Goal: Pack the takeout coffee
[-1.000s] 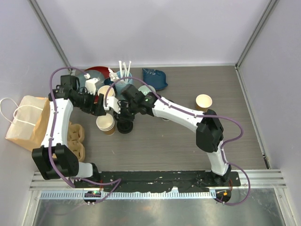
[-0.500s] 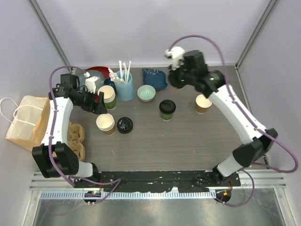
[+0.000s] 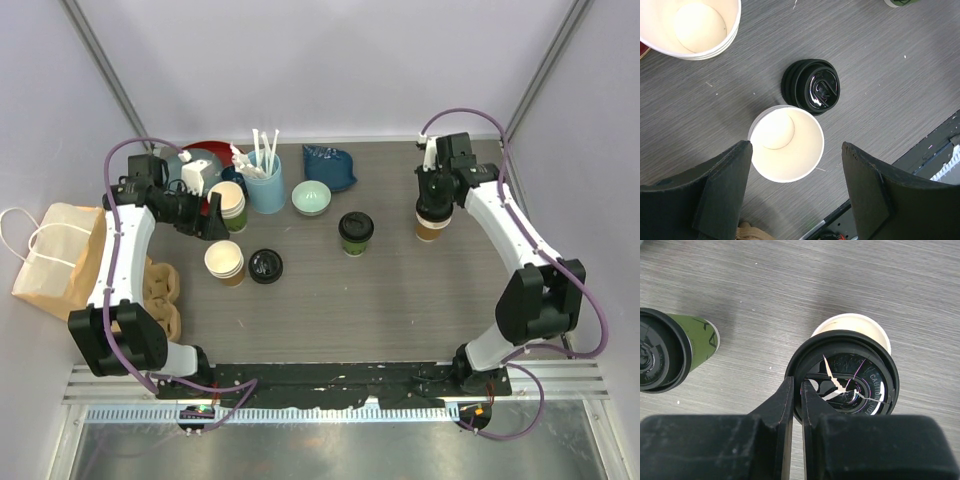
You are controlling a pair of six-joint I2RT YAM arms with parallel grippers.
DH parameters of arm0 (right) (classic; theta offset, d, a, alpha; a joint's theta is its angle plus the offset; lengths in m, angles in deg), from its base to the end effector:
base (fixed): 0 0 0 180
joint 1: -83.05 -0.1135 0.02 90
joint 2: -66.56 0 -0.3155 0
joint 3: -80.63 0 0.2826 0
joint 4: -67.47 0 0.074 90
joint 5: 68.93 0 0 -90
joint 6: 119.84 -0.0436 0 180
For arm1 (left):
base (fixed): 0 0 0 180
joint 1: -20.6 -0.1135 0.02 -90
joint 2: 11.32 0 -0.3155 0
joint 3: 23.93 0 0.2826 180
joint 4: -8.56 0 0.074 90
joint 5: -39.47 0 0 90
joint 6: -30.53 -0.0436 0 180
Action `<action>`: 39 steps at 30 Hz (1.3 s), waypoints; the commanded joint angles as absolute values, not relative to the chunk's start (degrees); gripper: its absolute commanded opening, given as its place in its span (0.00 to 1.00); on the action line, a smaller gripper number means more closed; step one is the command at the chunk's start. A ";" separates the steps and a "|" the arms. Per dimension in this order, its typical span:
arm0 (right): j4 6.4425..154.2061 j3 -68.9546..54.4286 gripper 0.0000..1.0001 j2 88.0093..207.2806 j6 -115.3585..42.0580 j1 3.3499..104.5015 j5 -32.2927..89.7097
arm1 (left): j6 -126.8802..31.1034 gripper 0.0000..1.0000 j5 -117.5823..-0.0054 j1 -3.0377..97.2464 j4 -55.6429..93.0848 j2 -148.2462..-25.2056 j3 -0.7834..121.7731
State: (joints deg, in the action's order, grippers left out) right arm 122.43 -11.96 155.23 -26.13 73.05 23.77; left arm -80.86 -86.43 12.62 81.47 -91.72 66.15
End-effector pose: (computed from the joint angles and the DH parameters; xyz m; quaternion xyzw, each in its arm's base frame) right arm 0.3626 0.0660 0.3568 -0.1203 0.9348 0.0405 0.3317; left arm 0.2959 0.0157 0.3745 0.1789 0.9108 -0.2342 0.2890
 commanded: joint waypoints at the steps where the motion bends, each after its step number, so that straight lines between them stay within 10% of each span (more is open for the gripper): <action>1: 119.02 -12.58 0.01 158.05 -26.58 73.38 26.25 | -80.56 0.77 -88.15 12.34 80.85 -91.30 67.43; 39: 113.30 -8.10 0.01 159.11 -27.99 76.64 25.55 | -80.74 0.79 -87.89 12.34 81.29 -92.35 68.22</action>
